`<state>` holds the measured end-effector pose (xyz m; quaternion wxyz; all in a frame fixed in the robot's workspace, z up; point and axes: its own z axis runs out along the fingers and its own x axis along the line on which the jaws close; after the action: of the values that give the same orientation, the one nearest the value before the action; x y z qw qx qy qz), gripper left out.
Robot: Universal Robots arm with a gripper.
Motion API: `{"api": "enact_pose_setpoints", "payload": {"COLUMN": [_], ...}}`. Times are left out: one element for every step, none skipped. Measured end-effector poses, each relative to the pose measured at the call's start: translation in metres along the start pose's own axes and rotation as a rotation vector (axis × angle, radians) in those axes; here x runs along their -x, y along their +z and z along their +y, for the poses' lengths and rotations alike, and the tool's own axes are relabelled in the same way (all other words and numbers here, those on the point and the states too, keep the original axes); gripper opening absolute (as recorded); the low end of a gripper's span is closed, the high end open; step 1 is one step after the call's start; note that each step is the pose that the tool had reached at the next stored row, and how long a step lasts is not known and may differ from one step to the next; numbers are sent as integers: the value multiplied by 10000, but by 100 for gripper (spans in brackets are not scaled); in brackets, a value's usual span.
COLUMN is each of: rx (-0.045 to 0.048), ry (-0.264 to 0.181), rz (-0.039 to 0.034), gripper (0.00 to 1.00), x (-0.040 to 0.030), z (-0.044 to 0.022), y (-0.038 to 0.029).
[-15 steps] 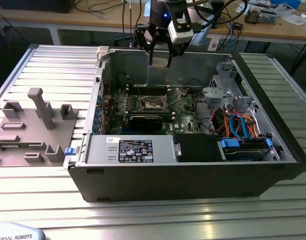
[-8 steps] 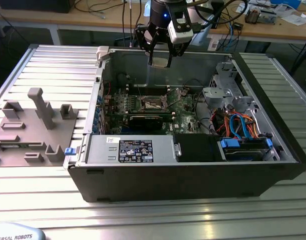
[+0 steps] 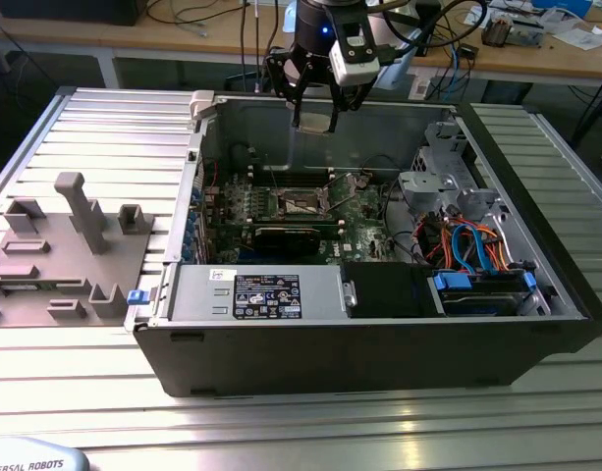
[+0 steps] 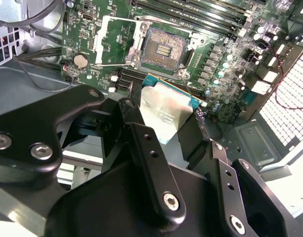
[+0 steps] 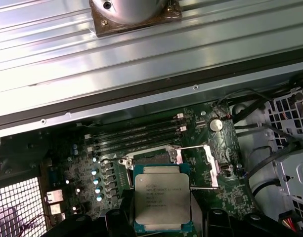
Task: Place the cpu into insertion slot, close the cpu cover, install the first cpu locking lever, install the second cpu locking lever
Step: 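Place the cpu into insertion slot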
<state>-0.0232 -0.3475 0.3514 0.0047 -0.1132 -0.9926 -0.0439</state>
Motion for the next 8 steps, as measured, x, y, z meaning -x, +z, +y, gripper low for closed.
{"api": "enact_pose_setpoints", "payload": {"rx": [1, 0, 1, 1, 1, 0, 2, 3], "ry": [10, 20, 41, 51, 62, 73, 83, 98], "rz": [-1, -2, -4, -4, -5, -6, -7, -9], "gripper": [54, 54, 54, 54, 54, 54, 54, 54], "x": [0, 0, 0, 0, 0, 0, 0, 0], "z": [0, 0, 0, 0, 0, 0, 0, 0], "y": [0, 0, 1, 1, 1, 1, 2, 2]}}
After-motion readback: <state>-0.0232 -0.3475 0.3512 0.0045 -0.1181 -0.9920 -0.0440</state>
